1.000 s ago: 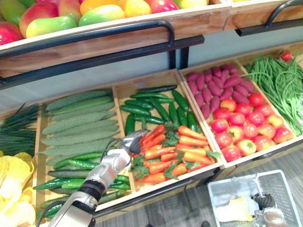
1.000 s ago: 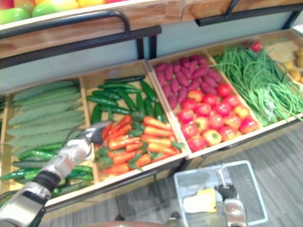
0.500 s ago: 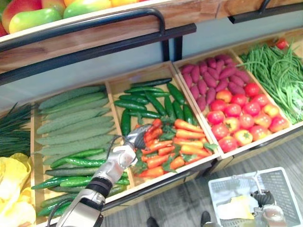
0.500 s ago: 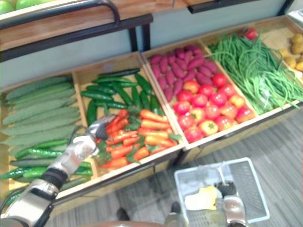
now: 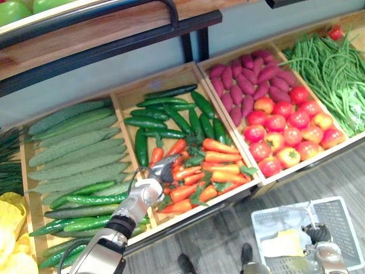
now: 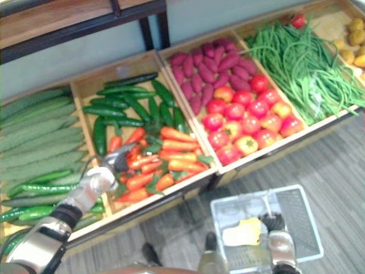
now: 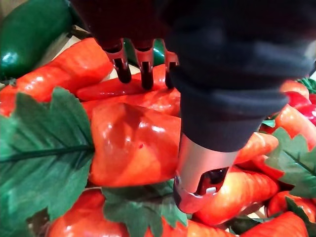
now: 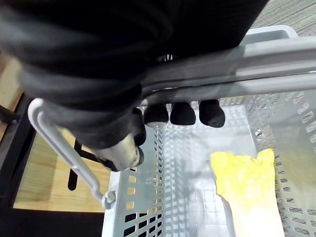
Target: Pick vegetable in the basket
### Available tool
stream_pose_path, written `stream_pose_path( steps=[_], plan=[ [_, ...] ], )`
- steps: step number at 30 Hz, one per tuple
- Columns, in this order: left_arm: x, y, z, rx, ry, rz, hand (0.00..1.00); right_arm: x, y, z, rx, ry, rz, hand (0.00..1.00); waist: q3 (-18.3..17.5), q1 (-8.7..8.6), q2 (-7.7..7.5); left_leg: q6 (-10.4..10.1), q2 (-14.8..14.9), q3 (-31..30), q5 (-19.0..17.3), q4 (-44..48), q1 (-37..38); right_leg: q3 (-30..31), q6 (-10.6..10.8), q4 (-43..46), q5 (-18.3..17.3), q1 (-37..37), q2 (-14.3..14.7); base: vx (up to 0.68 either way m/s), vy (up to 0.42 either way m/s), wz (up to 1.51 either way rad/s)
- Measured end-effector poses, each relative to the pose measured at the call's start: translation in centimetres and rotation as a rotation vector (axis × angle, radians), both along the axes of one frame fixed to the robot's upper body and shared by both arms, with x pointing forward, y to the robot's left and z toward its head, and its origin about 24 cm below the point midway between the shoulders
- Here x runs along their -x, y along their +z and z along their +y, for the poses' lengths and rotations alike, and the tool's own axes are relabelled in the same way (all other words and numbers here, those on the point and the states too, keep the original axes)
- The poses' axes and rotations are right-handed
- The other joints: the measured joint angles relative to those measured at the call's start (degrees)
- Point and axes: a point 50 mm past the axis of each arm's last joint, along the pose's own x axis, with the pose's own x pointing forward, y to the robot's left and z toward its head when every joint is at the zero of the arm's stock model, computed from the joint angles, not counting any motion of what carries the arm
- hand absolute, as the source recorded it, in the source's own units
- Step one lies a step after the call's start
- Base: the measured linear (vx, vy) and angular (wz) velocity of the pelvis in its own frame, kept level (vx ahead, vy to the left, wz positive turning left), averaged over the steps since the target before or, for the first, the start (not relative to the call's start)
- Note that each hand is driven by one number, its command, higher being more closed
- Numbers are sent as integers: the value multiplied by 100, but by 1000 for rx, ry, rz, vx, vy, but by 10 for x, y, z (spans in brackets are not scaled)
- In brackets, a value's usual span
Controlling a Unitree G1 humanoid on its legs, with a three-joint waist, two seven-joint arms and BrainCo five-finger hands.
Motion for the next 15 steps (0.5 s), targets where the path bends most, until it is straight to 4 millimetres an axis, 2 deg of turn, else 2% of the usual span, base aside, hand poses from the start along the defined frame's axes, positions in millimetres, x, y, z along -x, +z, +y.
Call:
stream_pose_path(
  steps=[9,10,15],
  plan=[
    [-11,15,-4,38,29,-86,0,-13,7,1,11,12,-41,100,161,16,-13,9,14,23,12,9,-288,43,-6,31,90,-326,-18,-31,-8,-1],
    [-11,16,-3,38,34,-89,100,-14,9,1,14,17,-48,100,167,20,-19,8,16,42,12,9,-290,65,-8,38,99,-346,-16,-36,-13,-7],
    [-16,23,0,49,59,-124,100,-19,12,2,22,29,-68,100,234,26,-60,7,19,143,10,-2,-269,155,-4,72,110,-395,-10,-40,-15,-9]
  ],
)
